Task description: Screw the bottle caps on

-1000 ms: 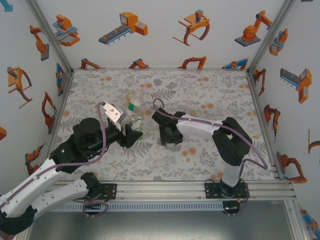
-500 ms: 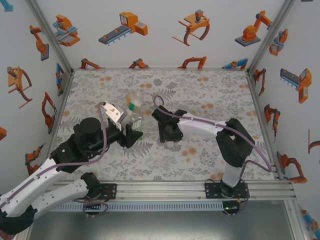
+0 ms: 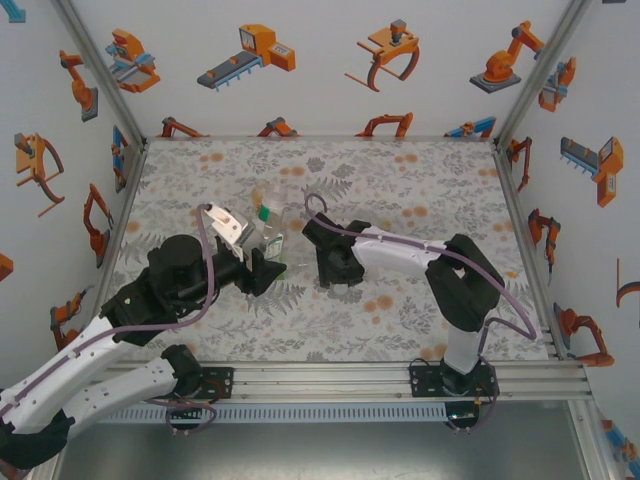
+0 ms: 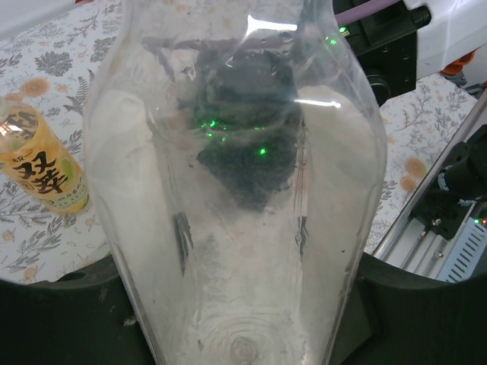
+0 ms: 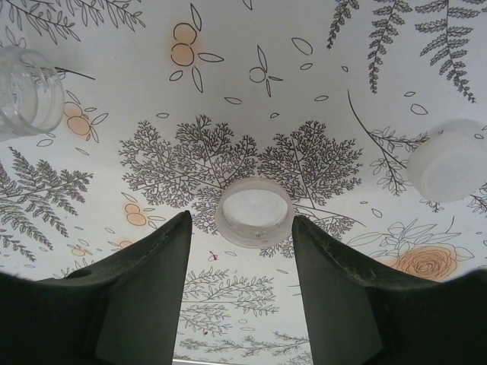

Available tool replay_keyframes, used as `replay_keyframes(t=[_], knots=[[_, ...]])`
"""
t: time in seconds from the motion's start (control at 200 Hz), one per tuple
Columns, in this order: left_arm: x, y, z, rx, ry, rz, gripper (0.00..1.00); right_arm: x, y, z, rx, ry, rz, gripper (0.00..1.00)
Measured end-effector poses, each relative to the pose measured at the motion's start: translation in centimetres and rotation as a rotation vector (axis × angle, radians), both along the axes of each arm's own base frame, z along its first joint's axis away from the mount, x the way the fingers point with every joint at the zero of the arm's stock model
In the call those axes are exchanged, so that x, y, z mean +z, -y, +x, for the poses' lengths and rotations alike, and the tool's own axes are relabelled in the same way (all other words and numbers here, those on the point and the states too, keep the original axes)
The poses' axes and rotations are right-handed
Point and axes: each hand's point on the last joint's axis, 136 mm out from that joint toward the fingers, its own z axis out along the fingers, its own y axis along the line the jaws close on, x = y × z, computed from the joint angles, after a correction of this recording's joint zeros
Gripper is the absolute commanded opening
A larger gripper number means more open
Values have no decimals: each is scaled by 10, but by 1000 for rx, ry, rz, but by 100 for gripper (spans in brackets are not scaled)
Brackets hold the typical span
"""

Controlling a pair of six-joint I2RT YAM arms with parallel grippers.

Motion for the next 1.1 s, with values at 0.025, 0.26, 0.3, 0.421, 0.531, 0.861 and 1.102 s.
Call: replay_keyframes(t=[0.025, 0.26, 0.3, 0.421, 0.531, 0.861, 1.102], knots=[[0, 0, 0, 0, -1, 0, 1, -1, 0, 0, 0, -1, -2, 53], [-2, 2, 2, 0, -5, 4, 1, -8, 1, -1, 1, -17, -14, 53], [-2, 2, 2, 1, -7, 4, 1, -9, 0, -1, 1, -17, -14, 53], [-4, 4, 3, 1, -13, 7, 1, -11, -1, -1, 2, -18, -7, 49], [-5, 5, 3, -2, -17, 11, 1, -15, -2, -3, 5, -27, -5, 43], [-5, 6, 3, -5, -21, 5, 1, -17, -8, -5, 0, -40, 36, 26], [-7, 8, 4, -8, -35, 5, 1, -16, -23, -12, 8, -73, 148, 24]])
